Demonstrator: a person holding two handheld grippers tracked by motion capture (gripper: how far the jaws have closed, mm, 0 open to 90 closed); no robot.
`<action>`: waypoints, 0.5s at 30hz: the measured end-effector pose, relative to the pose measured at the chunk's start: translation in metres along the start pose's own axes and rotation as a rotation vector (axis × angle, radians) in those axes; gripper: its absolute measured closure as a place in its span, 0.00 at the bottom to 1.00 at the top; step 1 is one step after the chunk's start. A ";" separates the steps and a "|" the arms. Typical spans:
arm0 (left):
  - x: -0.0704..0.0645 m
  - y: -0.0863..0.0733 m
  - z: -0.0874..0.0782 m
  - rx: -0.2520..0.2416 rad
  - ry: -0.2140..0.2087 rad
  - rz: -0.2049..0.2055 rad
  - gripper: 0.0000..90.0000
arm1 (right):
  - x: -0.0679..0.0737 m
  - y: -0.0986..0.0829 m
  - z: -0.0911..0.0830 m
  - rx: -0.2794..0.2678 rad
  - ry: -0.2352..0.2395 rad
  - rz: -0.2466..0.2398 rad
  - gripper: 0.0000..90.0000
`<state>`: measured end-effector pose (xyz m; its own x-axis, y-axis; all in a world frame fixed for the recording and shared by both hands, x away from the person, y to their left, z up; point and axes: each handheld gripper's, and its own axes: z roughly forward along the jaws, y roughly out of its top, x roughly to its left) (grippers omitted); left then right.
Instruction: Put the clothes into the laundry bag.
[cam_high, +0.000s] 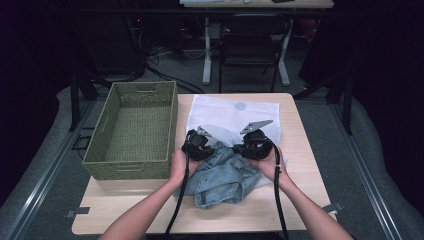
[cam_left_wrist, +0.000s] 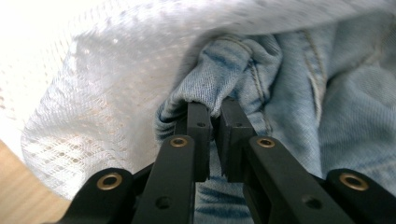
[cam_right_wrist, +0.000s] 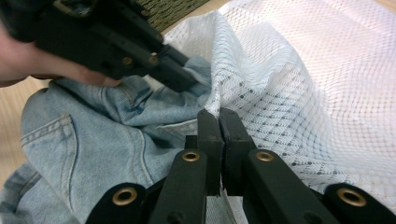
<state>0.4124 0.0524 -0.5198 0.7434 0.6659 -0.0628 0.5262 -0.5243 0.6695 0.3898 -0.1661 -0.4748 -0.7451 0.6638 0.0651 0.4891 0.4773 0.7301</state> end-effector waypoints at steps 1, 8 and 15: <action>-0.004 -0.001 -0.002 -0.007 0.003 0.019 0.95 | 0.000 0.000 0.000 -0.002 -0.003 0.001 0.99; -0.025 0.005 -0.001 -0.009 -0.019 0.112 0.95 | 0.011 0.009 0.000 -0.052 0.008 -0.031 0.99; -0.029 0.011 0.004 -0.062 0.040 0.071 0.95 | 0.017 0.012 -0.007 -0.091 0.063 -0.025 0.99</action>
<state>0.3982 0.0257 -0.5137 0.7603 0.6493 0.0155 0.4451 -0.5383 0.7156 0.3797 -0.1532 -0.4606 -0.7846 0.6139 0.0867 0.4292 0.4369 0.7905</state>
